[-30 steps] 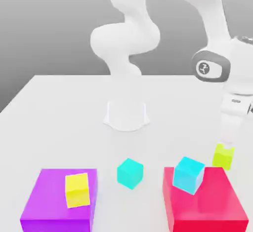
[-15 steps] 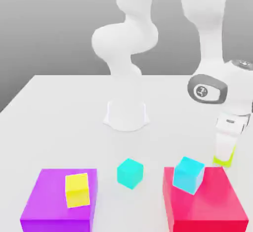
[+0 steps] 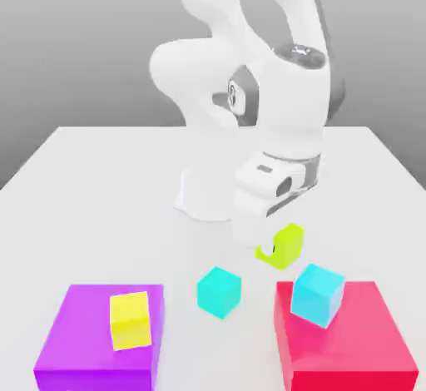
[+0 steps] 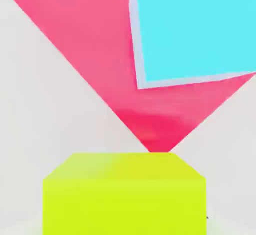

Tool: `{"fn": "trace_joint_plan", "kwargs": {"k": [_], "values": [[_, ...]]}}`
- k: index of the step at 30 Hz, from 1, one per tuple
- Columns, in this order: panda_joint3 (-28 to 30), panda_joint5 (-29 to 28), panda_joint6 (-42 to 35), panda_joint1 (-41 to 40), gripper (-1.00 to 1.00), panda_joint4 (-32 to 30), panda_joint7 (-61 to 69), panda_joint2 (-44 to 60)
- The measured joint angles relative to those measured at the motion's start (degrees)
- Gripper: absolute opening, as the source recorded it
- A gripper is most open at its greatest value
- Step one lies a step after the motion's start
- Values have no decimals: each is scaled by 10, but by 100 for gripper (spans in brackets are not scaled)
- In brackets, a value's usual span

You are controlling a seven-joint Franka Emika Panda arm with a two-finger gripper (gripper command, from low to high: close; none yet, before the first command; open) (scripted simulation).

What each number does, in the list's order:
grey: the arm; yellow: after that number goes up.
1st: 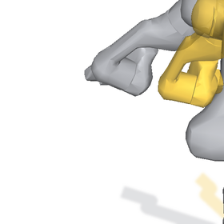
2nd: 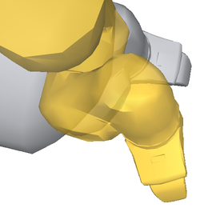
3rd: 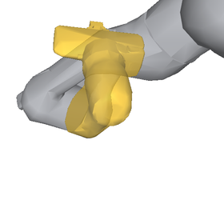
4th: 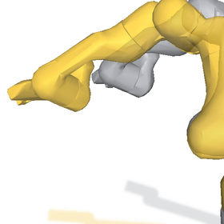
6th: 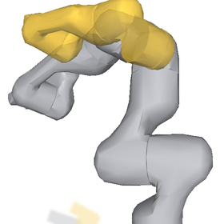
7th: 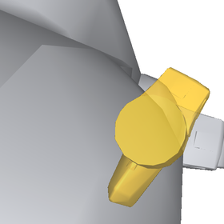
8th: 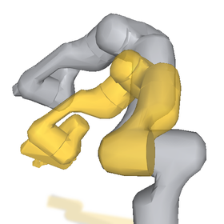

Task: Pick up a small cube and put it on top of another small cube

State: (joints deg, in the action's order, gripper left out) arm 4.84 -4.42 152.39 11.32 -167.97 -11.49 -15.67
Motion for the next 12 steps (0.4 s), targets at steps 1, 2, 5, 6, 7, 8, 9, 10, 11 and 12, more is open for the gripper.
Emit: {"fn": "trace_joint_plan", "kwargs": {"k": [1, 2, 5, 6, 7, 8, 9, 10, 11, 12], "values": [[16, -3, -2, -13, -100, -7, 15, -9], [26, -2, 6, -18, -100, -11, 25, -4], [38, 9, 54, -15, -100, -13, 40, 42], [39, 15, 73, -13, -100, -12, 44, 61], [41, 19, 92, -11, -100, -12, 48, 81], [43, 24, 112, -8, -100, -12, 51, 101], [43, 29, 131, -6, -100, -12, 55, 121], [43, 33, 144, -6, 100, -12, 57, 134], [43, 33, 144, -6, 100, -12, 57, 134], [43, 33, 144, -6, 100, -12, 57, 134]]}}
